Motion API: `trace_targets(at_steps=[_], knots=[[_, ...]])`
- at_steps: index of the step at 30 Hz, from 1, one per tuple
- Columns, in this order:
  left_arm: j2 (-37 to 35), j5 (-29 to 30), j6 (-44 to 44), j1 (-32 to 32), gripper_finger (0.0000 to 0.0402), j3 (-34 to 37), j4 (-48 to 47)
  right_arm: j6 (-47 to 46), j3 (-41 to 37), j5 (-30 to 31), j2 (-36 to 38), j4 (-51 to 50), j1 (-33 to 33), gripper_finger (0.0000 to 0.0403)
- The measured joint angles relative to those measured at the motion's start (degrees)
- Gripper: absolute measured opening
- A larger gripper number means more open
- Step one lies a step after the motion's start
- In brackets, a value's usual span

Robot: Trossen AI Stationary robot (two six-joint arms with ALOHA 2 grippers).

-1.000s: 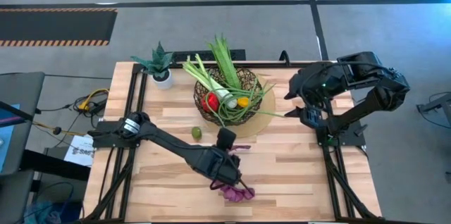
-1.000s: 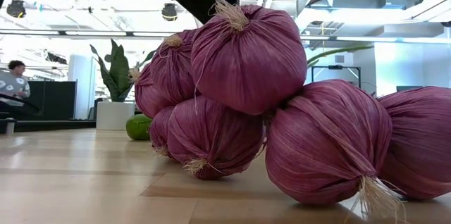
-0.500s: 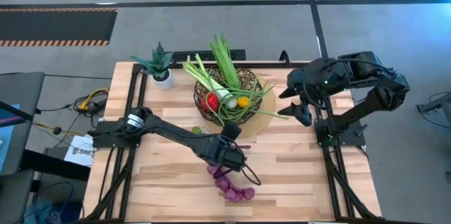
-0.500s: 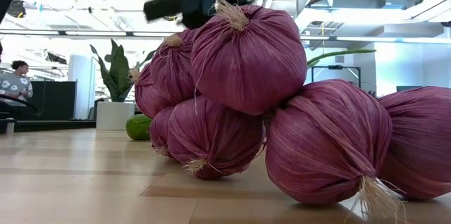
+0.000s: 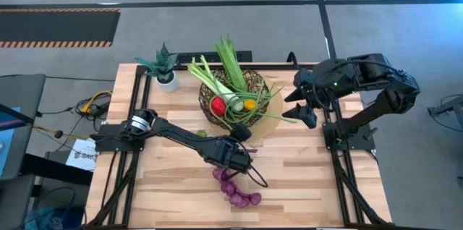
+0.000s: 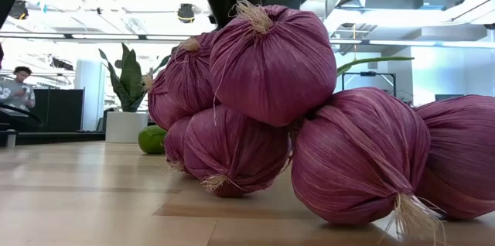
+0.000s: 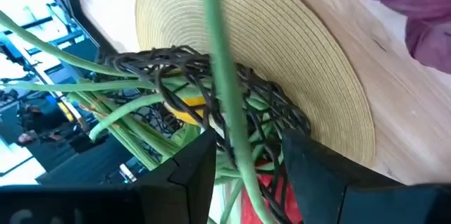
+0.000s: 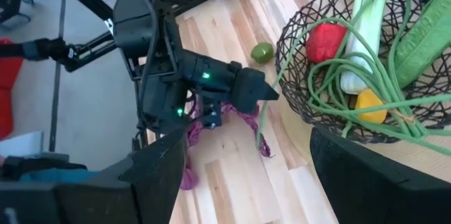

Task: Build produce basket
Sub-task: Put the string beans into the basket

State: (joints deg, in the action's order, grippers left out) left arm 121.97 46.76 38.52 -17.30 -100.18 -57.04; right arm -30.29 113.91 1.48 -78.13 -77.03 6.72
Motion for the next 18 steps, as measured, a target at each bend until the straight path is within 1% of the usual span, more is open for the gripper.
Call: trace_targets(at_steps=[3, 4, 7, 8, 12, 14, 16, 18], knots=[[0.0, 0.3, 0.4, 0.4, 0.0151, 0.0, 1.2, -1.3, 0.0, 0.0, 0.0, 0.0, 0.0, 0.0317], [0.0, 1.3, 0.6, 0.5, 0.0151, 0.0, 1.9, -1.7, 0.0, 0.0, 0.0, 0.0, 0.0, 0.0317], [0.0, 6.6, 1.7, 0.7, 0.0151, 0.0, 3.5, -2.7, 0.0, 0.0, 0.0, 0.0, 0.0, 0.0317], [0.0, 7.6, 2.4, 0.8, 0.0151, 0.0, 4.0, -2.8, 0.0, 0.0, 0.0, 0.0, 0.0, 0.0317], [0.0, 8.2, 3.5, 2.1, 0.0151, 0.0, 4.3, -4.1, 0.0, 0.0, 0.0, 0.0, 0.0, 0.0317], [0.0, 11.2, 3.5, 2.6, 0.0151, -0.2, 4.2, -4.5, 0.0, 0.0, 0.0, 0.0, 0.0, 0.0317], [0.0, 13.5, 4.1, 3.3, 0.0151, -1.2, 4.1, -4.8, 0.0, 0.0, 0.0, 0.0, 0.0, 0.0317], [0.0, 14.0, 4.4, 4.4, 0.0151, -3.4, 4.0, -4.8, 0.0, 0.0, 0.0, 0.0, 0.0, 0.0317]])
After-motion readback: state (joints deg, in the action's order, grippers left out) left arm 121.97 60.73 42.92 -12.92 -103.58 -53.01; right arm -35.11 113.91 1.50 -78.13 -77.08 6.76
